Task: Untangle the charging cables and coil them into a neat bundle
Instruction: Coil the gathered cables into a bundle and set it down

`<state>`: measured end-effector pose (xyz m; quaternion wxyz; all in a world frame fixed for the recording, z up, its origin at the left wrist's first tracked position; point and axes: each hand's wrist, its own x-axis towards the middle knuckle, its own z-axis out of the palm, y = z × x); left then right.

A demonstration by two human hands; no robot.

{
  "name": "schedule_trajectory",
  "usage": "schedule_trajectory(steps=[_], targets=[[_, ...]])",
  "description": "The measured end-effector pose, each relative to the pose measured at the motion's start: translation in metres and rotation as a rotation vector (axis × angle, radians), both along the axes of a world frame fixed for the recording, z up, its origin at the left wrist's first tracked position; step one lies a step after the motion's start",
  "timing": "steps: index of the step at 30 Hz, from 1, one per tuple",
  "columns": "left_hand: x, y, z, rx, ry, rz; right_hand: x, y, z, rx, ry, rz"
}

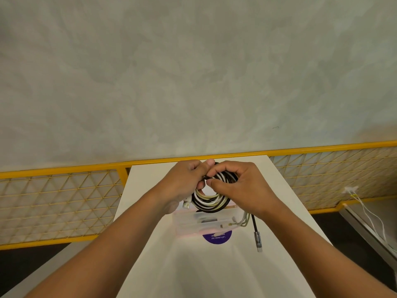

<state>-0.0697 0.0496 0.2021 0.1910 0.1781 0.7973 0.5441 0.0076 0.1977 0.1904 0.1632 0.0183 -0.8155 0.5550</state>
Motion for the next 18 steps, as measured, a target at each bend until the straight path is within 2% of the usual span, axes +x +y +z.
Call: schedule_trajectory(steps=[4,8,15,18], targets=[[0.001,-0.001,0.003,-0.015,0.044,-0.004,-0.001,0.007,0.002,-0.044,-0.003,0.061],[0.001,-0.004,0.005,-0.016,0.062,-0.029,0.002,0.019,0.004,-0.102,-0.02,0.209],[0.004,0.002,0.002,-0.04,0.141,-0.023,0.006,0.025,0.012,0.062,-0.105,0.261],[0.006,0.004,0.0,-0.103,0.219,0.007,0.005,0.017,0.011,0.13,-0.119,0.167]])
